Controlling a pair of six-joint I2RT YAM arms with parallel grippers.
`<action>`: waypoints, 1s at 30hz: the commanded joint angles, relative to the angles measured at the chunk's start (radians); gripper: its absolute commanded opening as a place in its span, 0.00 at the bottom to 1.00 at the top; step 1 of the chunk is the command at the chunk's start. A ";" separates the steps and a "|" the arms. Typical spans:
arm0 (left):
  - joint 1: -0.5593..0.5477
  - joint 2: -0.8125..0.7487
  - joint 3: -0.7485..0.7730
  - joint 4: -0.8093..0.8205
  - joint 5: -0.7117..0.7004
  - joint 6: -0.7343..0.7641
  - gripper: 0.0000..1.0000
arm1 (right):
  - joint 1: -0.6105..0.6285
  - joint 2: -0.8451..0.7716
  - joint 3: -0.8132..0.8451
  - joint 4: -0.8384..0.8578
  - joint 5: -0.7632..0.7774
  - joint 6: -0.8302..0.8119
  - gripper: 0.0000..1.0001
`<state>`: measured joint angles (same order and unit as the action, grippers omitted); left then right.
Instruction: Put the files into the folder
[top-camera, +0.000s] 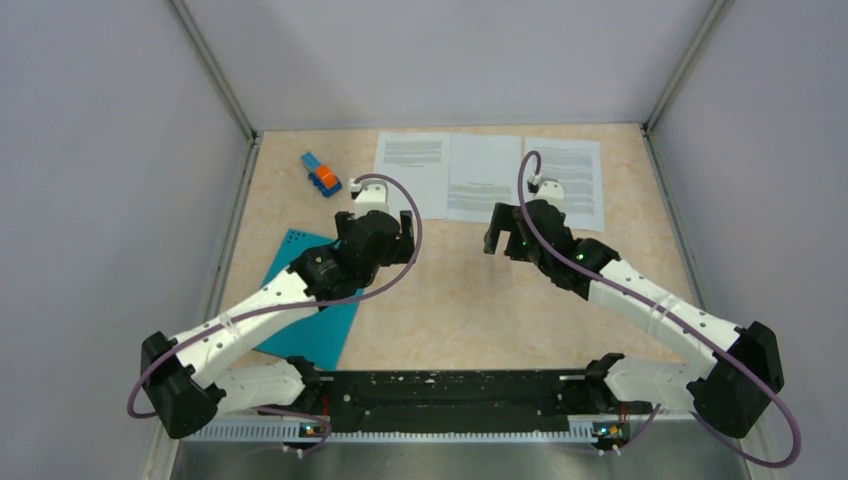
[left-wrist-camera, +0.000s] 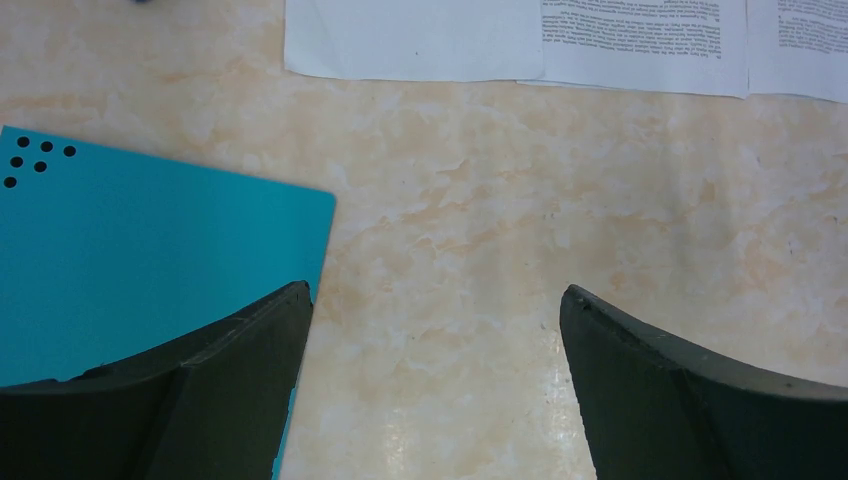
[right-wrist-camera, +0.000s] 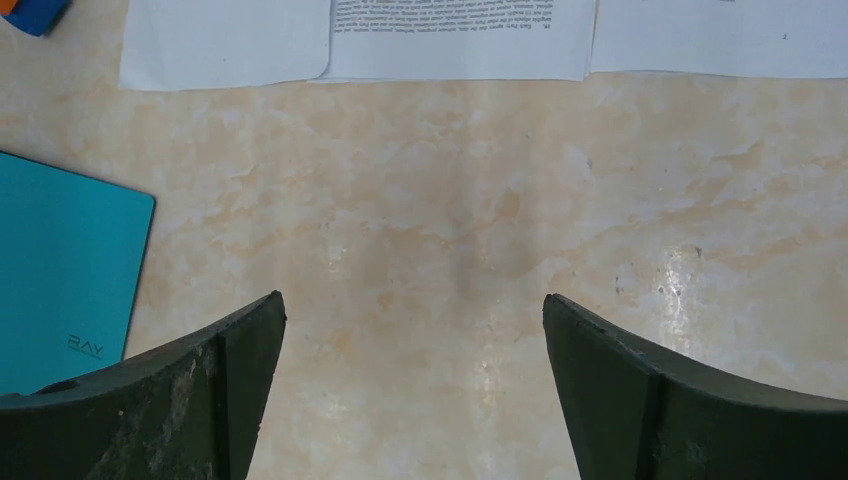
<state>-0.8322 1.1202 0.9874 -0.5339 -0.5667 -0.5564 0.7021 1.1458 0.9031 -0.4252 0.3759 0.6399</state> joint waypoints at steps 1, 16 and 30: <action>0.008 0.006 0.054 -0.035 -0.043 -0.039 0.99 | -0.005 -0.012 -0.007 0.053 -0.018 0.020 0.99; 0.104 -0.066 0.019 -0.077 -0.094 -0.111 0.98 | -0.006 0.027 -0.005 0.100 -0.080 -0.029 0.99; 0.370 -0.037 -0.024 -0.072 0.073 -0.151 0.98 | -0.006 0.097 -0.005 0.124 -0.140 -0.033 0.99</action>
<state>-0.5224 1.0721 0.9791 -0.6296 -0.5552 -0.6865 0.7021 1.2278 0.8944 -0.3374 0.2588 0.6205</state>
